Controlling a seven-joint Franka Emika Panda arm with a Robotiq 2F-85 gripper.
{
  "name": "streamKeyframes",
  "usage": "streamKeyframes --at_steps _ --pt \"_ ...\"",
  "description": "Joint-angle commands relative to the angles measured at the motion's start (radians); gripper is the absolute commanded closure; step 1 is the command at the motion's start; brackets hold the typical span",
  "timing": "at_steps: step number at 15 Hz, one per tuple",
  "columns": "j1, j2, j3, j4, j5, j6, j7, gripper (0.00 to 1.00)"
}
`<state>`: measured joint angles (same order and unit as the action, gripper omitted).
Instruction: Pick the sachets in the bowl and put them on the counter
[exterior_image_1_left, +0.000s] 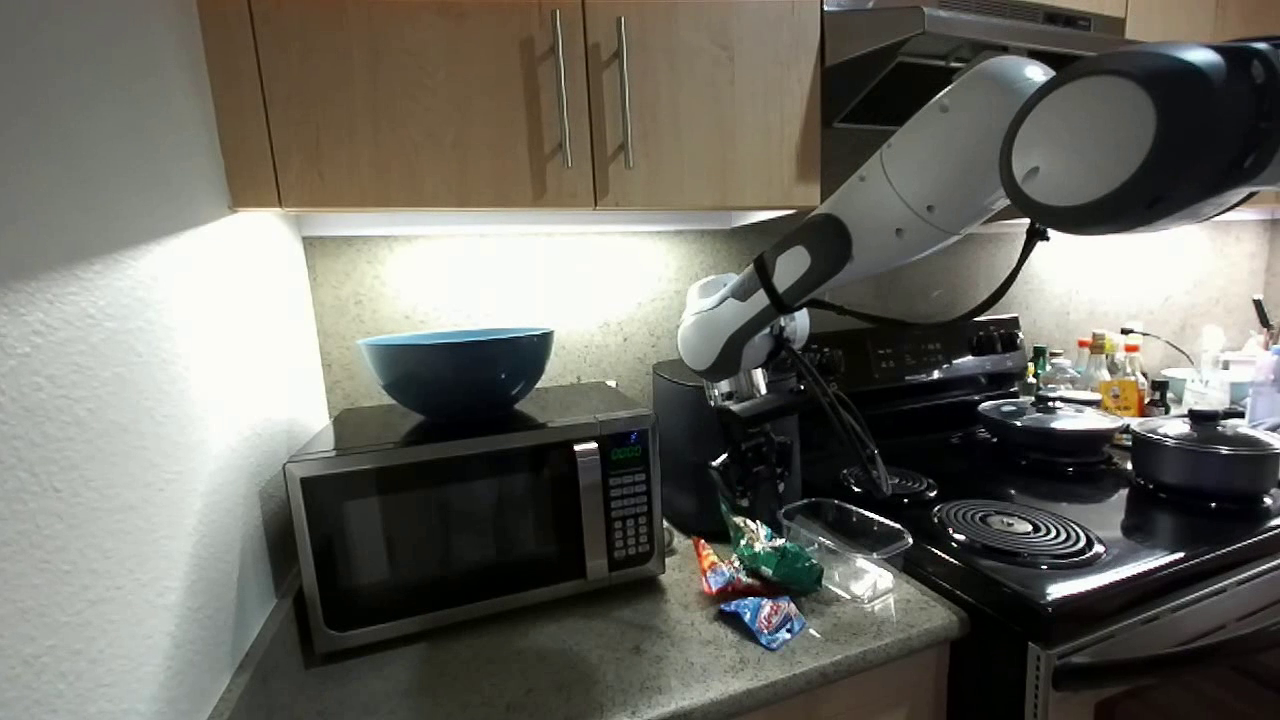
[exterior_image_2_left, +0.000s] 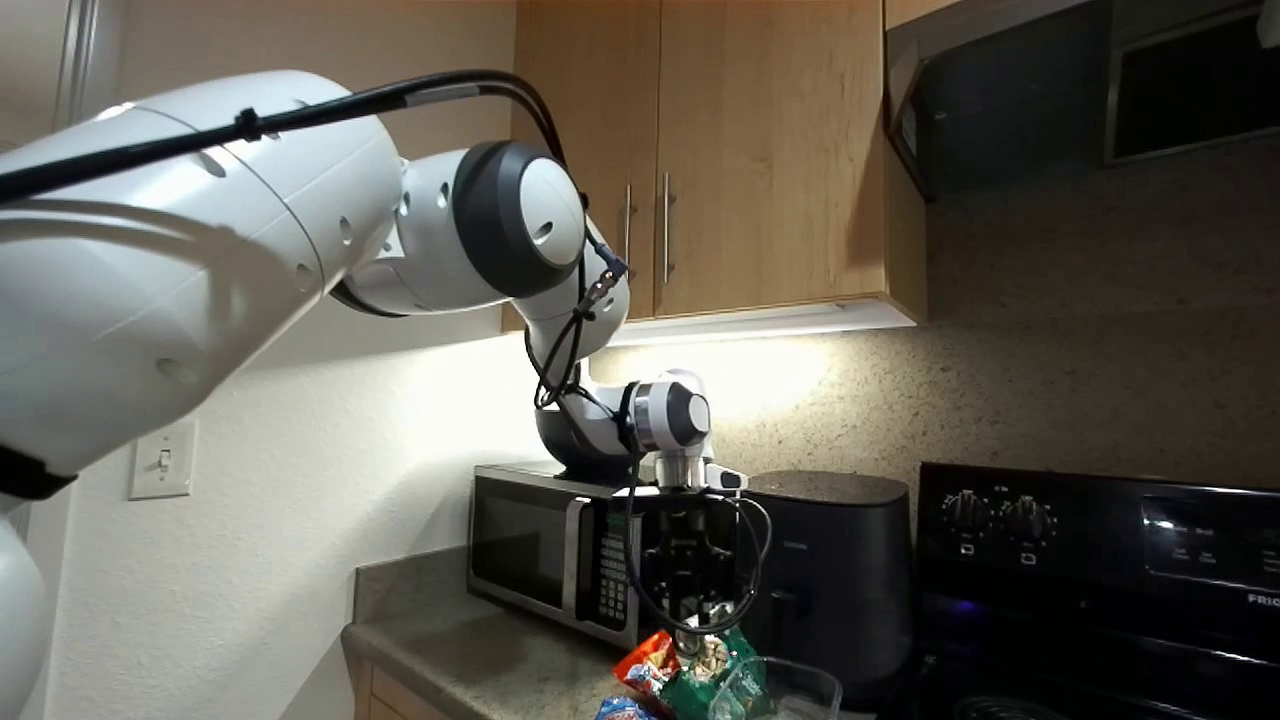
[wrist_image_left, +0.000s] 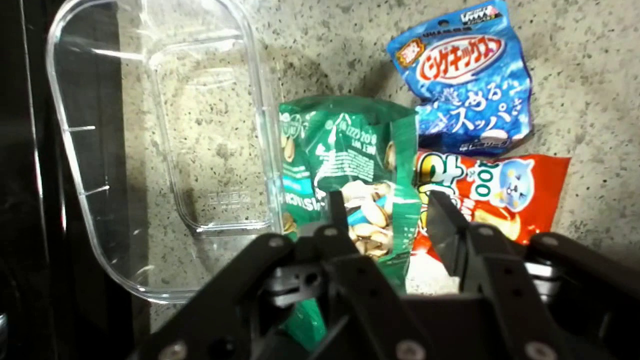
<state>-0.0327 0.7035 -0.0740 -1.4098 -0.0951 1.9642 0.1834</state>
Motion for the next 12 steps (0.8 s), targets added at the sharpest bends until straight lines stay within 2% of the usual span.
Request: streamKeyframes --at_steps 1,5,8,9,12 --pt "-0.011 -0.061 -0.006 -0.033 0.016 -0.030 -0.018 0.23" --pt "-0.021 -0.175 0.002 -0.114 0.021 -0.115 -0.070 0.01" --pt "-0.018 -0.251 -0.002 -0.165 0.019 -0.164 -0.072 0.00" --pt "-0.009 -0.165 -0.009 -0.072 0.001 -0.155 -0.043 0.00" --pt "-0.009 -0.221 -0.008 -0.117 0.001 -0.168 -0.043 0.00"
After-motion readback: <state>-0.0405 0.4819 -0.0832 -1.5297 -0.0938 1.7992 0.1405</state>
